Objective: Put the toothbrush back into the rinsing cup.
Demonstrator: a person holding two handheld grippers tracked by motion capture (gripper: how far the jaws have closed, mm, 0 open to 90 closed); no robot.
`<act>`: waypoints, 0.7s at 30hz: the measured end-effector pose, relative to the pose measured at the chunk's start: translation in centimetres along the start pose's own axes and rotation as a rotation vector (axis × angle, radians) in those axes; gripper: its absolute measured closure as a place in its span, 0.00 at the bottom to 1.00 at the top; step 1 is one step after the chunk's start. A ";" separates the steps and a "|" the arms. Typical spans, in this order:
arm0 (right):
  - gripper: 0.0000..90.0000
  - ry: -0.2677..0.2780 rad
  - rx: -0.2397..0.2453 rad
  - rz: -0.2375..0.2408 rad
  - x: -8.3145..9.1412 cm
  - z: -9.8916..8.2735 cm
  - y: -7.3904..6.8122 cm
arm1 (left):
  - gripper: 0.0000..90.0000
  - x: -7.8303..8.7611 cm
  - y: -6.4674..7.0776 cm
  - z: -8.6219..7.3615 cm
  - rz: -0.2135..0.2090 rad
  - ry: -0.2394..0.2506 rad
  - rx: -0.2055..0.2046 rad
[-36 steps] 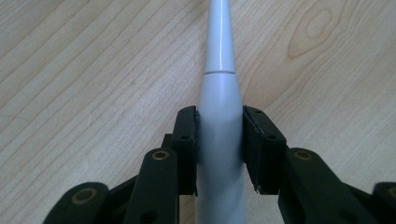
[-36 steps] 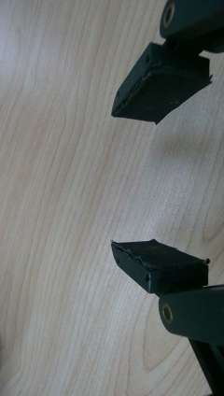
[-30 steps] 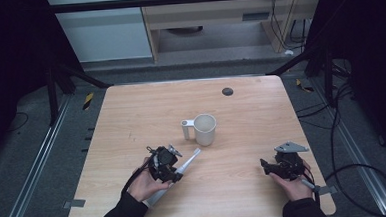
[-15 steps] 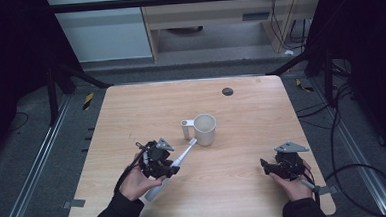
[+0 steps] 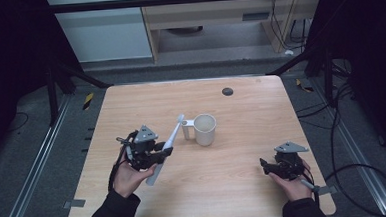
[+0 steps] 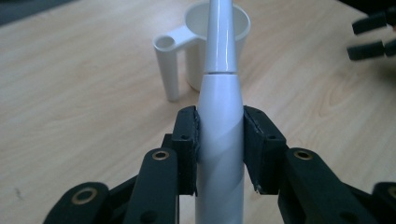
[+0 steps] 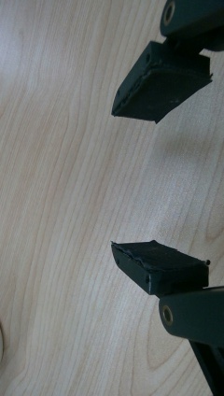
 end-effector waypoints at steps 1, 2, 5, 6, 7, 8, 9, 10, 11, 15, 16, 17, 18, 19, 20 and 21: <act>0.32 0.001 -0.001 0.000 0.0 0.0 0.0 | 0.74 0.1 -0.2 0.2 0.006 0.012 0.005; 0.32 0.001 -0.001 0.000 0.0 0.0 0.0 | 0.74 0.4 -0.5 0.5 0.016 0.037 0.016; 0.32 0.005 -0.001 -0.002 0.0 0.0 0.0 | 0.74 0.9 -1.3 1.5 0.035 0.091 0.038; 0.32 0.007 -0.002 -0.002 0.0 0.0 0.0 | 0.74 1.0 -1.4 1.7 0.035 0.100 0.045; 0.32 0.006 -0.002 -0.002 0.0 0.0 0.0 | 0.74 1.2 -1.7 2.2 0.039 0.126 0.052; 0.32 0.008 -0.002 -0.003 0.0 0.1 0.0 | 0.74 1.4 -1.8 2.6 0.042 0.143 0.060; 0.32 0.009 -0.002 -0.002 0.0 0.1 0.0 | 0.74 1.6 -2.0 3.1 0.046 0.161 0.067; 0.32 0.011 -0.001 -0.001 0.0 0.1 0.0 | 0.74 1.6 -2.1 3.4 0.049 0.172 0.069; 0.32 0.013 0.000 -0.001 0.0 0.1 0.0 | 0.74 1.8 -2.3 3.8 0.053 0.187 0.074; 0.31 0.017 0.001 -0.003 0.0 0.1 0.0 | 0.74 2.1 -2.7 5.4 0.058 0.241 0.096; 0.31 0.016 -0.001 0.000 0.0 0.1 -0.1 | 0.74 2.1 -2.7 5.7 0.062 0.250 0.096; 0.31 0.016 -0.001 0.001 -0.1 0.1 -0.1 | 0.74 2.2 -2.8 6.2 0.067 0.261 0.098; 0.31 0.016 0.002 -0.001 -0.1 0.1 -0.1 | 0.74 2.2 -2.9 6.4 0.067 0.269 0.100; 0.31 0.016 0.001 -0.001 -0.1 0.1 -0.1 | 0.74 2.3 -2.9 6.9 0.068 0.286 0.102; 0.31 0.018 0.002 0.000 -0.1 0.1 -0.1 | 0.74 2.4 -2.9 7.2 0.071 0.296 0.104; 0.31 0.018 0.002 0.000 -0.1 0.1 -0.1 | 0.74 2.5 -2.9 7.6 0.070 0.313 0.106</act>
Point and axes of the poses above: each handheld gripper's, and its own axes: x roughly backward along the jaws, z roughly out of its top, y roughly to its right, the point moved 8 cm from there along -x, roughly forward along the jaws, and after that the axes turned 12 degrees about -y, right-handed, at the moved point
